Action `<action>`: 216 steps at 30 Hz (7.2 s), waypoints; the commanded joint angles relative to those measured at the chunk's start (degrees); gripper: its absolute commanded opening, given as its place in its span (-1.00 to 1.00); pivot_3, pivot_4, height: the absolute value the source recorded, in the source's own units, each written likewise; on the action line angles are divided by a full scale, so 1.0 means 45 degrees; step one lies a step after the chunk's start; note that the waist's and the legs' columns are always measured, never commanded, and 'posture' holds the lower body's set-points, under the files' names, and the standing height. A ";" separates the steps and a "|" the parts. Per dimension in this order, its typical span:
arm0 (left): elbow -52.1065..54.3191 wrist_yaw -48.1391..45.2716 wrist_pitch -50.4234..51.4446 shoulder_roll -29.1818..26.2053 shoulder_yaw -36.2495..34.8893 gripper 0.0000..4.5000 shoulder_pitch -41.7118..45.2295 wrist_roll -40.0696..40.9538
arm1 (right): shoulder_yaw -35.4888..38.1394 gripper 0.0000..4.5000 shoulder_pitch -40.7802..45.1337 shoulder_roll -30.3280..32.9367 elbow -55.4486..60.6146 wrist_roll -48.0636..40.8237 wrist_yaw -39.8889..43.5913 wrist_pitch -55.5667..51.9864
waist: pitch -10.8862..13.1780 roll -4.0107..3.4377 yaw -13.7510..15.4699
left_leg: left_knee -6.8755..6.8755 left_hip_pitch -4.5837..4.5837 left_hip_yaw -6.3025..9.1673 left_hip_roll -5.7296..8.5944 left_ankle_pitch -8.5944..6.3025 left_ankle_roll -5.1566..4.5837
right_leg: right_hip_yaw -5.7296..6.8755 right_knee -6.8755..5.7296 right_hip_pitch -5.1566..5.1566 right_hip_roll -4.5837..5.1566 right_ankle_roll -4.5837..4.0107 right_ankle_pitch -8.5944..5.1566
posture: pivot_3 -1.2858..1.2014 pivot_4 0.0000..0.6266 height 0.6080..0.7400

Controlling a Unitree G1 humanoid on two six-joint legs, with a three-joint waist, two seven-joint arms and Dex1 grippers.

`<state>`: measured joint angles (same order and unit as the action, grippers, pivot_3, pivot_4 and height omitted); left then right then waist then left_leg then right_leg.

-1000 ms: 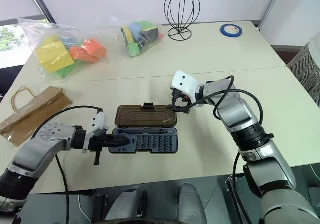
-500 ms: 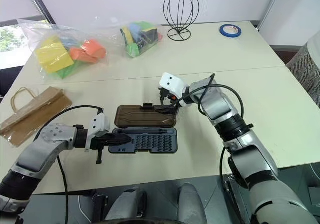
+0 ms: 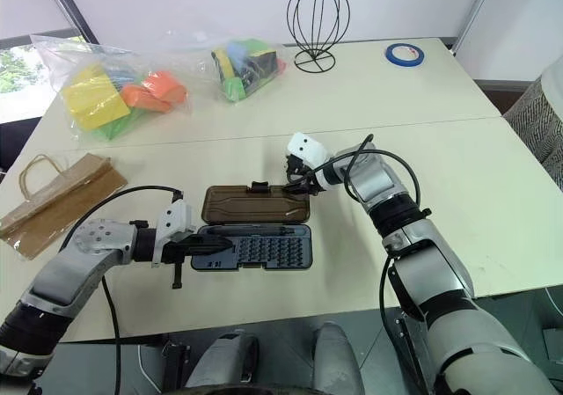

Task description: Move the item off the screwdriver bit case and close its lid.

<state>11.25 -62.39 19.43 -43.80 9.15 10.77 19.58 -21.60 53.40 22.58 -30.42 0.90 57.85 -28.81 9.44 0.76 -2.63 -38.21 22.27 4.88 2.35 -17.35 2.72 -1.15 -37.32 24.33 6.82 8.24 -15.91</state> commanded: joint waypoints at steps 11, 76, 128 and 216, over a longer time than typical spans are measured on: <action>-0.0499 0.0140 0.0111 0.0016 0.0153 -1.00 -0.0093 -0.0607 | -0.0257 -0.99 -0.0873 0.0337 0.1270 0.0752 0.0255 0.0358 | -0.0026 -0.0018 0.0019 | 0.0045 -0.0207 0.0005 -0.0020 -0.0041 -0.0072 | 0.0004 0.0011 -0.0191 -0.0025 -0.0016 0.0007 | 0.03 -0.52 1.00; -0.7586 0.1799 0.0925 0.2560 -0.2613 -1.00 0.5414 0.0143 | 0.0729 -0.36 -0.3449 0.2131 0.7885 0.2351 -0.1886 0.5876 | 0.0003 0.0013 0.0053 | 0.0048 -0.0157 -0.0001 -0.0007 -0.0011 -0.0019 | 0.0011 0.0054 -0.0161 -0.0013 -0.0014 0.0007 | 0.03 -0.52 1.00; -0.5997 -0.1733 0.1633 0.1959 -0.0447 -1.00 0.6261 0.0048 | 0.3105 -0.98 -0.4485 0.2588 1.2977 -0.9462 -0.1369 -0.8376 | 0.0034 0.0034 0.0316 | 0.0031 -0.0129 -0.0005 -0.0011 -0.0056 -0.0097 | 0.0033 0.0073 -0.0149 -0.0007 -0.0014 0.0007 | 0.03 -0.52 1.00; 0.3233 0.1865 0.5985 0.0683 -0.5396 -1.00 0.0569 0.2681 | 0.6889 -0.98 -0.6234 0.7792 1.4266 -0.6616 -0.0088 -0.5921 | 0.0053 0.0050 0.0470 | 0.0027 -0.0156 0.0006 -0.0027 -0.0090 -0.0158 | 0.0026 0.0104 -0.0201 -0.0005 -0.0013 0.0005 | 0.03 -0.52 1.00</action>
<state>21.92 -55.59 45.29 -40.11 -12.76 13.61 29.56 7.31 24.76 57.05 32.94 -27.34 57.63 -55.15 9.68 0.99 -0.51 -38.09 21.58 4.91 2.23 -17.76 2.01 -1.03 -36.78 23.40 6.80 8.17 -15.89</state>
